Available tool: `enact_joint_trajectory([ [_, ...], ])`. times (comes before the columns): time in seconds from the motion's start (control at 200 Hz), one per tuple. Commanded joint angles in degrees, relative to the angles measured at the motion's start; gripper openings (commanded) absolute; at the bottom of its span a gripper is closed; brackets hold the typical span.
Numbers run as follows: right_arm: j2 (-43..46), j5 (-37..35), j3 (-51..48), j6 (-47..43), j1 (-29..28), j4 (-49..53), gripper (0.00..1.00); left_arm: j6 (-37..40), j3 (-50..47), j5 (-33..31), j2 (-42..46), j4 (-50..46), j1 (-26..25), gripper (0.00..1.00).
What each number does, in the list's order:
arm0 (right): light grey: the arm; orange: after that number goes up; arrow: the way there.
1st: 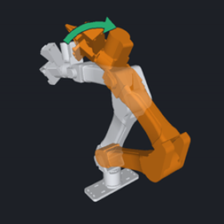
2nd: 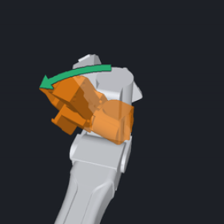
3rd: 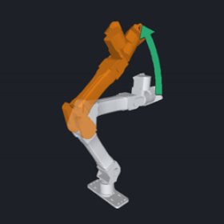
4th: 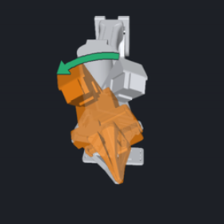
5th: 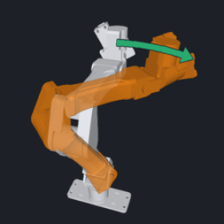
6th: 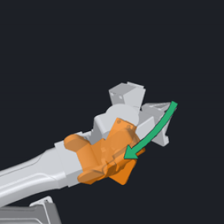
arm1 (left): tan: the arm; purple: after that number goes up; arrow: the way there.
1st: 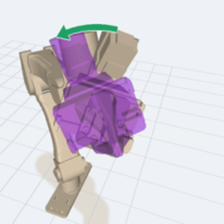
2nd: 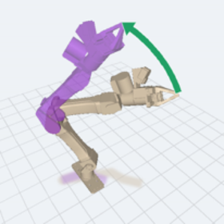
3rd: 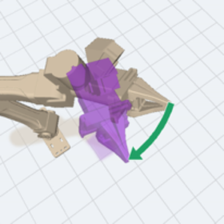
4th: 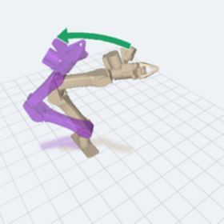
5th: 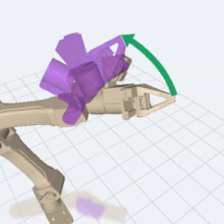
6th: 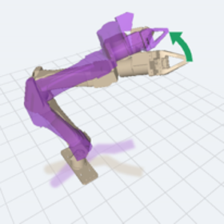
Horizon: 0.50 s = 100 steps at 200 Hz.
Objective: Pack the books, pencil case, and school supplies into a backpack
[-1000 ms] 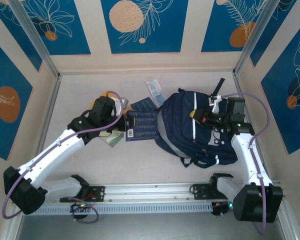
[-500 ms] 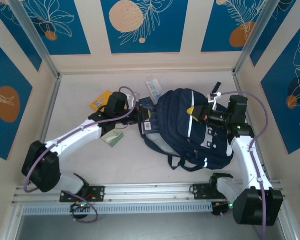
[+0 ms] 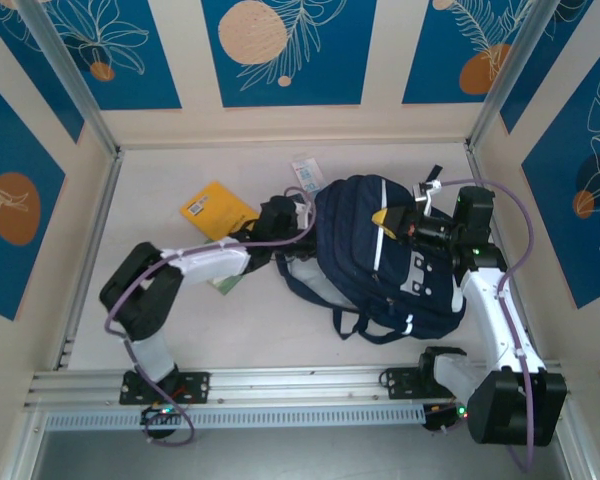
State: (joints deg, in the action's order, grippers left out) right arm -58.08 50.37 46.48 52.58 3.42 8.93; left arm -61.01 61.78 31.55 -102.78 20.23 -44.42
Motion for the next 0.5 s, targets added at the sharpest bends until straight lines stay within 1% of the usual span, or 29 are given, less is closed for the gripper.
enact_joint_trajectory([
  [0.0, 0.86, 5.22, 2.79, 2.57, -0.35, -7.86, 0.0, -4.96, 4.09, 1.74, -3.22, 10.83, -1.75, 0.0],
  [0.065, 0.82, 5.25, 2.56, 2.91, -0.34, -8.52, 0.0, -6.65, 5.54, 1.2, -5.9, 13.11, -2.45, 0.0],
  [0.21, 0.76, 4.66, 1.33, 4.22, -0.34, -10.29, 0.0, -8.85, 10.38, 0.43, -11.78, 14.75, -5.08, 0.0],
  [0.295, 0.76, 4.48, 0.64, 5.05, -0.26, -11.54, 0.0, -8.89, 14.69, 0.95, -15.36, 12.94, -6.82, 0.0],
  [0.355, 0.77, 4.07, 0.15, 5.16, -0.19, -11.89, 0.0, -7.35, 18.44, 1.31, -17.71, 8.08, -7.81, 0.0],
  [0.43, 0.78, 3.75, -0.19, 5.18, 0.16, -11.89, 0.0, -5.42, 22.35, 1.68, -20.19, 1.86, -8.58, 0.25],
  [0.495, 0.87, 3.37, -0.49, 5.07, 0.67, -11.33, 0.0, -5.04, 23.43, 2.18, -21.06, 0.37, -8.66, 0.44],
])
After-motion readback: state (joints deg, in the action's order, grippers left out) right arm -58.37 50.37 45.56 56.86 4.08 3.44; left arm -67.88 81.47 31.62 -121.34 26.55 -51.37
